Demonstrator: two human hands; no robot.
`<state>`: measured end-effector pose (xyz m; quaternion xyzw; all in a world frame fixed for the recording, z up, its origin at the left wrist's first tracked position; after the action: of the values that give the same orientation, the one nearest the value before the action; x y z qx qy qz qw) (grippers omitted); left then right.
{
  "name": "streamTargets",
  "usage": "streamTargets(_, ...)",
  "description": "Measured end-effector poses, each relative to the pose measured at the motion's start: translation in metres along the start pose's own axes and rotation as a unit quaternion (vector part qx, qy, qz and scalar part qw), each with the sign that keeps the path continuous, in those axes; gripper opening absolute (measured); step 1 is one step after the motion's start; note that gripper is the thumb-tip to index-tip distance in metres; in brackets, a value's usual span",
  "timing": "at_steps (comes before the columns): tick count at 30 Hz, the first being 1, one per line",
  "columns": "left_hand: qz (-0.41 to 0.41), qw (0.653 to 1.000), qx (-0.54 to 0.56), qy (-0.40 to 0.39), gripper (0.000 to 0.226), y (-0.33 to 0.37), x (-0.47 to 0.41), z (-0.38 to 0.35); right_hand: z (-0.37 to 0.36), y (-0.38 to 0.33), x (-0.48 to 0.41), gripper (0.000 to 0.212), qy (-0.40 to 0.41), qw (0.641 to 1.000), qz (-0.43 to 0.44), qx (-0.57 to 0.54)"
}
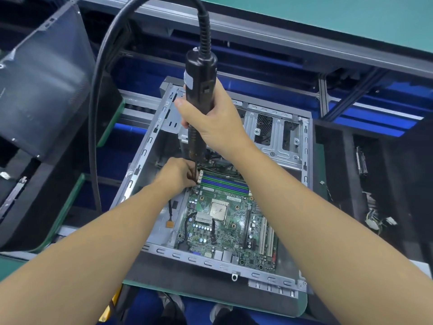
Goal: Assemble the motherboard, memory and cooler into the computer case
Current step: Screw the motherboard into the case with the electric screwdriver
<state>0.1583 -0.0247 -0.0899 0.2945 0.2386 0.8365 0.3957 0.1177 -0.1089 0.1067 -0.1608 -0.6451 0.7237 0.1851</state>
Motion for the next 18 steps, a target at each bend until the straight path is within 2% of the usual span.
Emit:
streamTargets(5, 0.011, 1.0, 0.004, 0.004, 0.01, -0.001, 0.003, 0.001, -0.004, -0.003, 0.004, 0.041, 0.001, 1.0, 0.012, 0.026)
streamTargets(7, 0.037, 0.999, 0.02, 0.015, 0.017, -0.007, 0.005, 0.002, -0.006, -0.004, 0.006, 0.044, -0.004, 0.999, 0.017, 0.03)
streamTargets(10, 0.106, 0.989, 0.093, 0.039, 0.031, -0.025, 0.009, -0.002, -0.009, -0.002, 0.009, 0.033, -0.015, 0.999, 0.024, 0.025)
streamTargets(12, 0.147, 0.98, 0.128, 0.046, 0.028, -0.036, 0.01, -0.007, -0.011, 0.001, 0.011, 0.024, -0.029, 0.999, 0.025, 0.012)
streamTargets(18, 0.215, 0.958, 0.191, -0.012, 0.019, -0.049, 0.022, -0.027, -0.019, 0.008, 0.017, 0.022, -0.055, 0.998, 0.008, 0.004)
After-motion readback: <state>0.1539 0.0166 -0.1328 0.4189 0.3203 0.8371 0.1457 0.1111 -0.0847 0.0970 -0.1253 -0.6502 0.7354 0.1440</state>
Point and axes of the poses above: each hand's wrist, its own x-axis away from the middle knuckle, its own z-axis out of the back of the hand, y = z × x, the point moved 10 cm from there along -x, towards the middle knuckle, and after that the axes turned 10 degrees about -z, right-handed, at the moved point
